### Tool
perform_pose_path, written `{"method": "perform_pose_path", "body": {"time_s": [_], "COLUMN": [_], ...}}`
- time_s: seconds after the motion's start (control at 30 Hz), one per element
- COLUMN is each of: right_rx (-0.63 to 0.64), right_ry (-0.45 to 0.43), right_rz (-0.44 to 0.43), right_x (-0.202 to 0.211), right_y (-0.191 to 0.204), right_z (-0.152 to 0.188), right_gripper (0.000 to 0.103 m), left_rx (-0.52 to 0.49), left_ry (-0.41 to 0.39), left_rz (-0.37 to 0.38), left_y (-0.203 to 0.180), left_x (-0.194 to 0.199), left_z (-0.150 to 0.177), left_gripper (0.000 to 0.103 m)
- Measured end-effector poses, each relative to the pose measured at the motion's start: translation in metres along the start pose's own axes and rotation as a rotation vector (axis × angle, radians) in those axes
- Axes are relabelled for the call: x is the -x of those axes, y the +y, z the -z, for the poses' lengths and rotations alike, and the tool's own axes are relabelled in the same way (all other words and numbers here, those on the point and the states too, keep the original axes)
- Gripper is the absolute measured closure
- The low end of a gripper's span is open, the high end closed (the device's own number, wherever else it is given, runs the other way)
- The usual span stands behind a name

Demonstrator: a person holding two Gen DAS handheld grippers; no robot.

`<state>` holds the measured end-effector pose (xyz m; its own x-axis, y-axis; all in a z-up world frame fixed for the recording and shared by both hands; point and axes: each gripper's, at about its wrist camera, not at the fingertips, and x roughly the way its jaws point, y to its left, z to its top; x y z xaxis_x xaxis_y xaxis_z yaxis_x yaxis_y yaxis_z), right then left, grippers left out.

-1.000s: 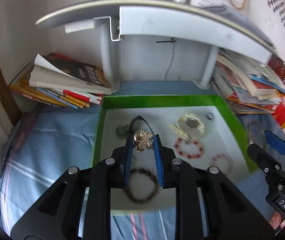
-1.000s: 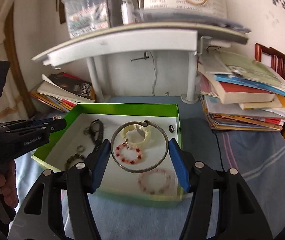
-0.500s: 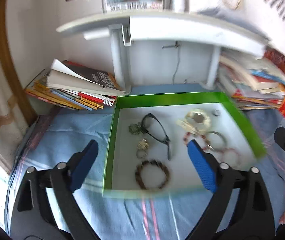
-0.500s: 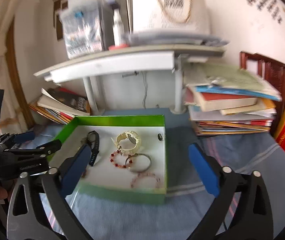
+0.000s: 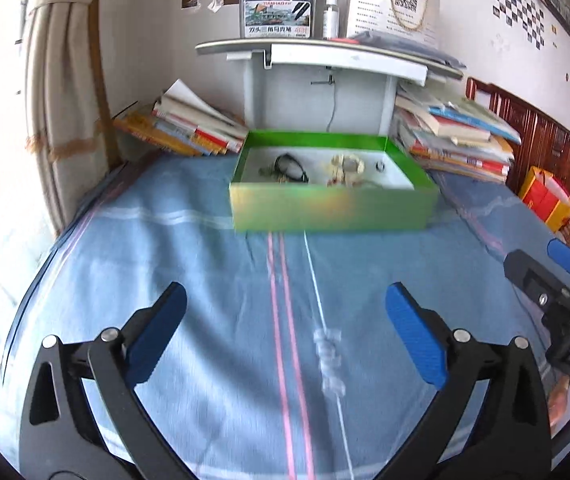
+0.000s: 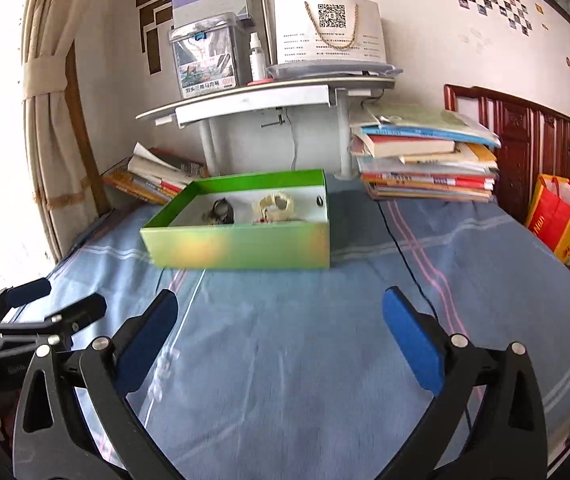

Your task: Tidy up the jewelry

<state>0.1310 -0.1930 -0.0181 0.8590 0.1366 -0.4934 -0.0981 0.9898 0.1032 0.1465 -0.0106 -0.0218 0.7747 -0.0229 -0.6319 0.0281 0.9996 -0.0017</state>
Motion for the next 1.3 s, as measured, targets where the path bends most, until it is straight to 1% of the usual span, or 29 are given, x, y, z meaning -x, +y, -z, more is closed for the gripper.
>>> {"method": "perform_pose_path", "body": {"time_s": [0.17, 0.27, 0.43, 0.53, 0.63, 0.97, 1.3], "right_rx": [0.004, 0.001, -0.022, -0.029, -0.033, -0.011, -0.014], "right_ry": [0.000, 0.032, 0.049, 0.057, 0.045, 0.055, 0.048], "right_rz": [0.034, 0.031, 0.045, 0.056, 0.059, 0.045, 0.045], "right_x": [0.018, 0.023, 0.031, 0.032, 0.034, 0.031, 0.034], "right_y": [0.003, 0.002, -0.008, -0.010, -0.010, 0.000, -0.001], "right_z": [0.023, 0.035, 0.052, 0.055, 0.056, 0.057, 0.056], "right_gripper": [0.003, 0.003, 0.003, 0.003, 0.003, 0.003, 0.003], "left_rx": [0.001, 0.002, 0.005, 0.004, 0.001, 0.025, 0.013], "left_ry": [0.011, 0.006, 0.014, 0.012, -0.003, -0.014, -0.012], "left_rz": [-0.007, -0.020, -0.011, -0.004, -0.005, 0.002, 0.010], "left_y": [-0.006, -0.009, -0.010, -0.009, -0.008, 0.000, -0.004], "left_x": [0.015, 0.021, 0.023, 0.026, 0.030, 0.034, 0.033], "left_z": [0.029, 0.044, 0.058, 0.061, 0.061, 0.060, 0.060], "left_gripper": [0.004, 0.004, 0.004, 0.004, 0.004, 0.004, 0.004]}}
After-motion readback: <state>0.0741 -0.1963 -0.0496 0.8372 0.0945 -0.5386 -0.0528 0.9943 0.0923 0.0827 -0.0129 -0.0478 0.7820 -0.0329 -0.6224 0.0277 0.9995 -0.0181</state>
